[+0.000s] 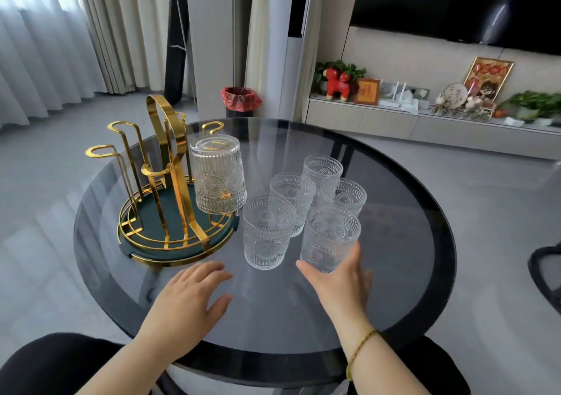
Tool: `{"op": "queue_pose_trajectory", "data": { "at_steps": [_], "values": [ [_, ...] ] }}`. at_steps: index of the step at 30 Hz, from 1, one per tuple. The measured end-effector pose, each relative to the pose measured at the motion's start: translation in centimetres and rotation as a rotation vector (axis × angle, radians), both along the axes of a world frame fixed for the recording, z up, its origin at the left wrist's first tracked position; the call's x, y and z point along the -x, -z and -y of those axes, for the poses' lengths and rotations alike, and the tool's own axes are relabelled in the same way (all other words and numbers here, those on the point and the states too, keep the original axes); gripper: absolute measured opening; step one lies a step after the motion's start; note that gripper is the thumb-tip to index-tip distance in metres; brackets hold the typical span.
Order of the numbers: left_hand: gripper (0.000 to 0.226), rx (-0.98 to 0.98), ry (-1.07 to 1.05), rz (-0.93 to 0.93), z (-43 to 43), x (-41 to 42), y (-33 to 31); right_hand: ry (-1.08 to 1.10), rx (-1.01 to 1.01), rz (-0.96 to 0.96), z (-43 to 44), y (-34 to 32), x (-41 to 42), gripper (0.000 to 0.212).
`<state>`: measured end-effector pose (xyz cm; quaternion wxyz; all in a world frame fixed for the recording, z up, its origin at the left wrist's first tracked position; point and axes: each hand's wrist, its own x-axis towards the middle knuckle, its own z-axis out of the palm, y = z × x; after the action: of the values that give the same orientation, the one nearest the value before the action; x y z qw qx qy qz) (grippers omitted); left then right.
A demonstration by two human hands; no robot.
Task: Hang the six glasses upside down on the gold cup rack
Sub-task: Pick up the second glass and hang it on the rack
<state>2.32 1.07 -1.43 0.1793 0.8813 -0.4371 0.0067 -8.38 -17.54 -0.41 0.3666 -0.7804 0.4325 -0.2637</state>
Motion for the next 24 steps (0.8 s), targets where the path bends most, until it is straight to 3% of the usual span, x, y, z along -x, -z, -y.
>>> {"op": "queue_pose_trajectory", "data": {
  "at_steps": [6,13,18,22,24],
  "values": [
    [0.041,0.048,-0.001,-0.016,0.0,0.1,0.0,0.068,0.012,0.021,0.1,0.4,-0.5,0.086],
    [0.04,0.045,-0.014,-0.042,-0.1,0.1,-0.1,0.057,-0.01,0.048,0.0,0.2,-0.2,0.077],
    [0.034,0.139,-0.043,-0.055,-1.1,0.7,-1.6,-0.046,-0.138,0.269,0.0,-0.4,1.1,0.068],
    [0.016,0.343,-0.024,0.205,-2.0,0.7,-4.5,-0.207,-0.126,0.355,0.8,-2.2,2.1,0.062],
    [0.051,0.442,0.021,0.26,-2.2,0.5,-6.4,-0.27,-0.102,0.346,1.4,-3.8,2.2,0.06]
  ]
}}
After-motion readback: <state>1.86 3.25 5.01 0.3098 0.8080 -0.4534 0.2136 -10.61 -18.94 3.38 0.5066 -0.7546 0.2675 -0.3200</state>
